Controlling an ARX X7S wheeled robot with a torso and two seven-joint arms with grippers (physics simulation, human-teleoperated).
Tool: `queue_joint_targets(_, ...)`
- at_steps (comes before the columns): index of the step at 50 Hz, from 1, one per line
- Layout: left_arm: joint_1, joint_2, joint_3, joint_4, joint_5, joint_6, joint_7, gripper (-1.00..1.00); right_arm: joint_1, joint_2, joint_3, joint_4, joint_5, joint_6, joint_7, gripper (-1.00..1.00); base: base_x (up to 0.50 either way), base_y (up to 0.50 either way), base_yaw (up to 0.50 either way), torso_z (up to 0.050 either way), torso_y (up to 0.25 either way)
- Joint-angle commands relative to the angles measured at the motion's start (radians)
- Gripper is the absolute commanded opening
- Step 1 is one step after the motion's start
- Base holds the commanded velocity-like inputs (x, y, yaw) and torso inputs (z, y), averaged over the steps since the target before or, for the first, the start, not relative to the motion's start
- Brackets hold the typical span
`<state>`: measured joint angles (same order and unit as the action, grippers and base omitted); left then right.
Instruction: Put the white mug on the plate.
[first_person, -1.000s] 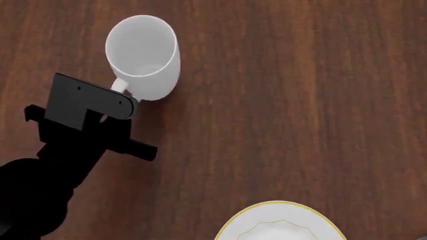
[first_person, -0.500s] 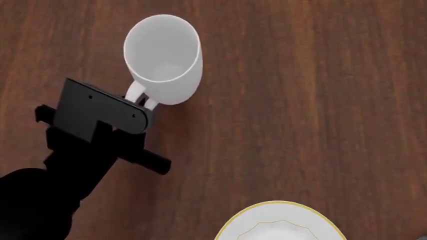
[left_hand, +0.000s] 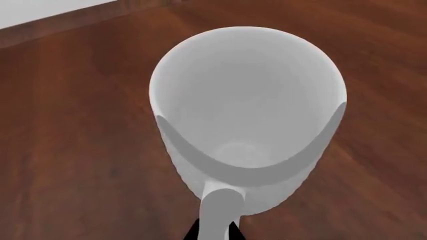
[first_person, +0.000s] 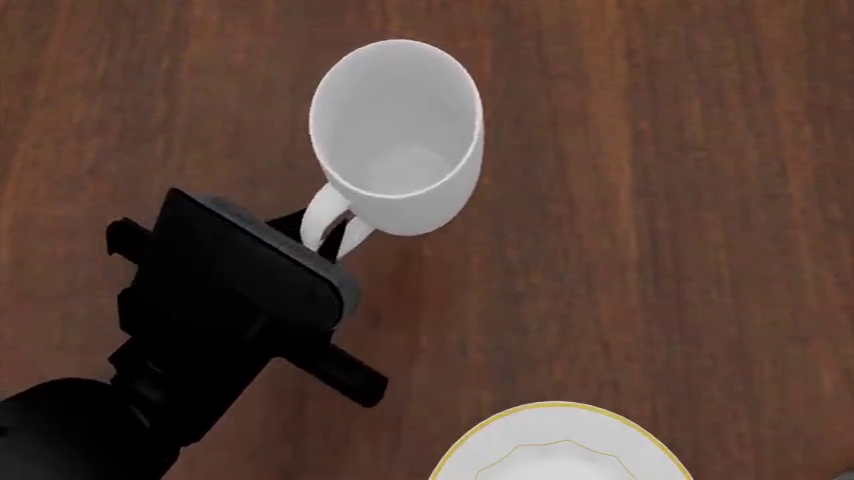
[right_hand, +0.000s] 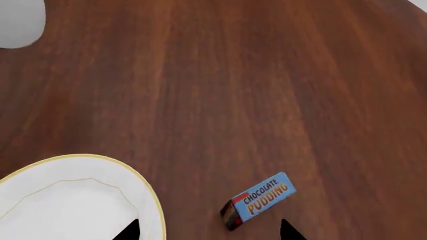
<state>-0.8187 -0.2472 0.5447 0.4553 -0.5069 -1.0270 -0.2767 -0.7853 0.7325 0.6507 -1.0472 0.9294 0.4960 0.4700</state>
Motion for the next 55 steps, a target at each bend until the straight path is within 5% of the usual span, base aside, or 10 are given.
queue_joint_targets(1, 0.015, 0.009, 0.039, 0.083, -0.023, -0.025, -0.01, -1.0, 0.0, -0.084, 0.027, 0.0, -0.039, 0.026, -0.091, 1.0, 0.0, 0.0, 0.0, 0.0, 0.0)
queue_joint_targets(55, 0.226, -0.039, 0.25, 0.184, -0.015, 0.09, 0.005, -1.0, 0.0, -0.111, 0.019, 0.0, -0.031, 0.042, -0.107, 1.0, 0.0, 0.0, 0.0, 0.0, 0.0)
